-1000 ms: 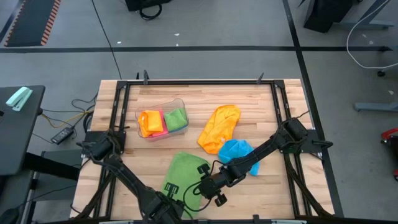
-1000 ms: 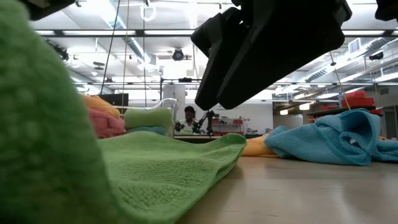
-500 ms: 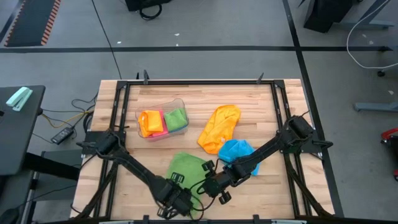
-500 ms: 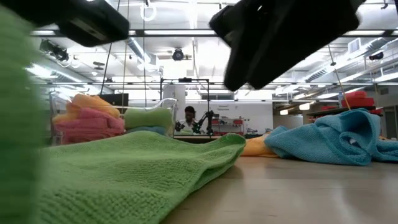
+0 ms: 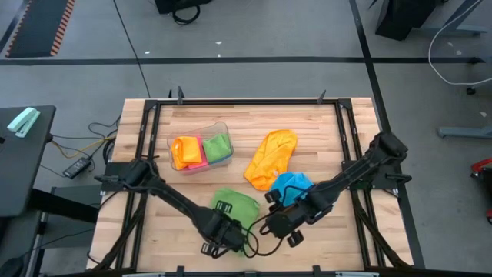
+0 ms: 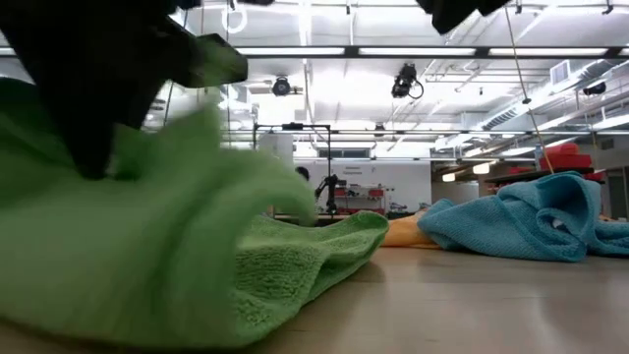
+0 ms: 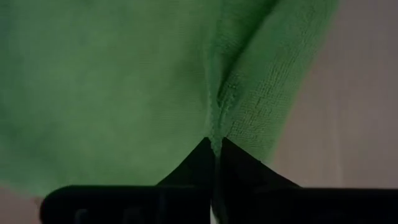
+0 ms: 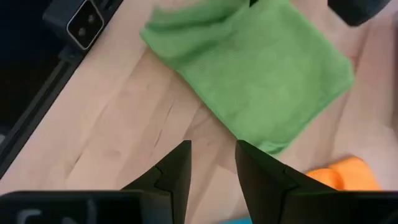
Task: Fold microfiber towels
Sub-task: Fold the green microfiber towel
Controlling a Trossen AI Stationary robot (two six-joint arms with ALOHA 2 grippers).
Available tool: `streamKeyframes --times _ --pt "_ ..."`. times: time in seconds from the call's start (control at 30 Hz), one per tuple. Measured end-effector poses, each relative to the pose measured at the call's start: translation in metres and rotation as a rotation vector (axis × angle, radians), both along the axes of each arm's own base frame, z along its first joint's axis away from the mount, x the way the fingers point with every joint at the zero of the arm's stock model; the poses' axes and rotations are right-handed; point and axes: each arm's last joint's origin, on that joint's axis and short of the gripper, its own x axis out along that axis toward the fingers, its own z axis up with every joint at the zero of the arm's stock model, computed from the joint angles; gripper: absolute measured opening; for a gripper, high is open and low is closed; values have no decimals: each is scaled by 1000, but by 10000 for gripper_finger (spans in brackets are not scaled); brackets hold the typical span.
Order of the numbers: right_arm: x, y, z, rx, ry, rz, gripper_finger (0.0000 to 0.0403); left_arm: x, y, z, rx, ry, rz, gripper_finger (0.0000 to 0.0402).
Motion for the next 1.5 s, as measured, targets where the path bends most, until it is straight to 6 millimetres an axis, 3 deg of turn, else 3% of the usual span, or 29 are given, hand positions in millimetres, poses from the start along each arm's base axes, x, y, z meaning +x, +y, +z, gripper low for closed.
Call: streamKeyframes --times 0.27,0.6,1.1,1.5 --pt "-10 0 8 -35 -14 -30 133 8 14 -7 40 13 37 12" --pt "-16 6 8 -64 -22 -48 133 12 14 -27 74 62 35 43" --pt "-14 7 9 -60 -43 -54 133 8 19 -27 318 6 -36 196" --pt "-13 7 9 -52 -54 -56 133 8 11 -27 303 -26 -74 220"
